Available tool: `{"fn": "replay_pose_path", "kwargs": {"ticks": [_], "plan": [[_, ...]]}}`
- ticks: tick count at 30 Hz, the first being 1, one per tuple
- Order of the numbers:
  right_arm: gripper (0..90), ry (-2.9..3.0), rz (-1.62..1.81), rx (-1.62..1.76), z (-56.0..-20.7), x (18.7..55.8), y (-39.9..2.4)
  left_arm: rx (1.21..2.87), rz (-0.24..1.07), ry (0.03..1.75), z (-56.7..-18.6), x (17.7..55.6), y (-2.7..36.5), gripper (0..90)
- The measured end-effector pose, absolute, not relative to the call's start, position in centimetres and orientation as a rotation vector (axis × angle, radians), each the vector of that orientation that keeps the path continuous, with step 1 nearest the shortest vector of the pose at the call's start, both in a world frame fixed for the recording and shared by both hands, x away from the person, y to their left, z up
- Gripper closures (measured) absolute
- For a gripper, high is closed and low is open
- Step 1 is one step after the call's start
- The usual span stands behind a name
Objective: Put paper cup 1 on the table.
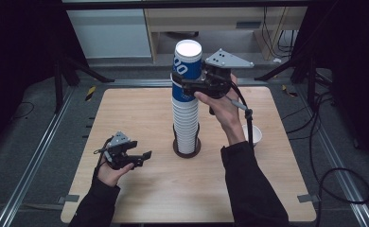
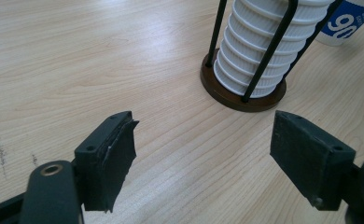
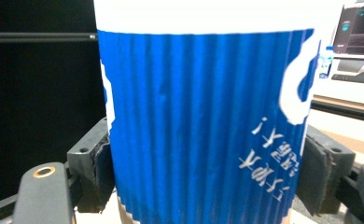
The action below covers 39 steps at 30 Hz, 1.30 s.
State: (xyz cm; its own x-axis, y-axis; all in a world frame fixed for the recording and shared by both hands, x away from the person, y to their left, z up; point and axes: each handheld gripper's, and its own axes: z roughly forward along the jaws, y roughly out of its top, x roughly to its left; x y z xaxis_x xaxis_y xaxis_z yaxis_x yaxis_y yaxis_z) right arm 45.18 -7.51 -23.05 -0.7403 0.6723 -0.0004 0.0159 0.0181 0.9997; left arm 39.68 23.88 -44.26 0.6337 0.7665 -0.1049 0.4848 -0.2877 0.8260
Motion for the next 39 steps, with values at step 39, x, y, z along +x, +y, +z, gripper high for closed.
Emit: {"fn": "replay_pose_path", "kwargs": {"ticks": [39], "plan": [[21.1, 2.034, 1.607, 0.781, -35.4, 37.7, -19.4, 1.922, 0.342, 0.926, -43.0, 38.7, 22.7, 26.3]]}}
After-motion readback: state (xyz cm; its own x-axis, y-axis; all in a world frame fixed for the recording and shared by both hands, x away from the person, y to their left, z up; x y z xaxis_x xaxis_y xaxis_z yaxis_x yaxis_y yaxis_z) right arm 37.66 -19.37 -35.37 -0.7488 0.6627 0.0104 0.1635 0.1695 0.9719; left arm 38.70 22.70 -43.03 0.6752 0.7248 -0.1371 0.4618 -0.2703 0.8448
